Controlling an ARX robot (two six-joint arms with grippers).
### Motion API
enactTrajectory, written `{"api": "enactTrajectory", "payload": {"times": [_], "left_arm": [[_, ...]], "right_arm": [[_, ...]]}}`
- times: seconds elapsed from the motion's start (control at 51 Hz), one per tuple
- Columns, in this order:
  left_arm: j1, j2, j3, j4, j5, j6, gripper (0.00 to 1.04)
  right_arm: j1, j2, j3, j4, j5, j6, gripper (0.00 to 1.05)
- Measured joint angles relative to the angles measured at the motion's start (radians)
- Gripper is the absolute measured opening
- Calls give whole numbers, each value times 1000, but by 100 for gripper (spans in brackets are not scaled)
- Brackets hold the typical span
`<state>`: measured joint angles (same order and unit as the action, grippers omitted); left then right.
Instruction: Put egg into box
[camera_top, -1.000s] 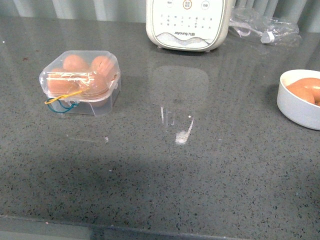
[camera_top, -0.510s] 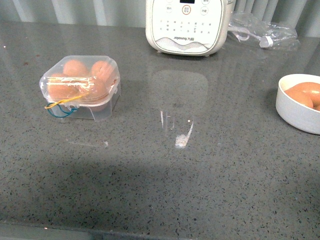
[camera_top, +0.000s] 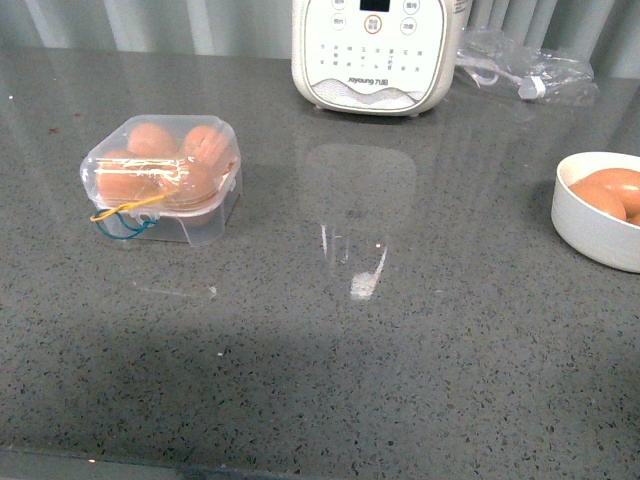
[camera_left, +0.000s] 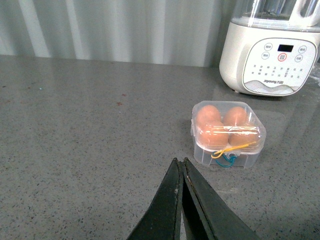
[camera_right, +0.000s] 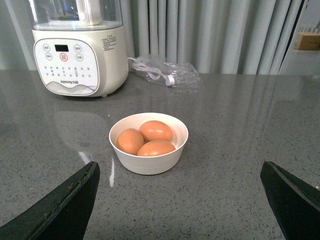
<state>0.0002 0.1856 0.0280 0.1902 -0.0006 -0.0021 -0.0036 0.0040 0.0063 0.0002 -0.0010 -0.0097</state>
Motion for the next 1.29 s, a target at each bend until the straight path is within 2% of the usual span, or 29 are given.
{"api": "enactTrajectory", "payload": {"times": [0.059,0.137,0.471,0.667,0.725,1.039,1.294], "left_arm": [[0,-29,0,-29,0,0,4],[0,-150,0,-180,0,0,4],[0,-182,0,-189,0,-1,5],[0,-182,0,-189,0,0,38],[0,-182,0,-189,0,0,52],[0,-182,0,-189,0,0,99],[0,-182,0,-189,0,0,98]], "right_arm": [[0,0,0,0,0,0,97],[0,0,0,0,0,0,97],[0,0,0,0,0,0,97],[0,0,0,0,0,0,97],[0,0,0,0,0,0,97],[0,0,0,0,0,0,97],[0,0,0,0,0,0,97]]}}
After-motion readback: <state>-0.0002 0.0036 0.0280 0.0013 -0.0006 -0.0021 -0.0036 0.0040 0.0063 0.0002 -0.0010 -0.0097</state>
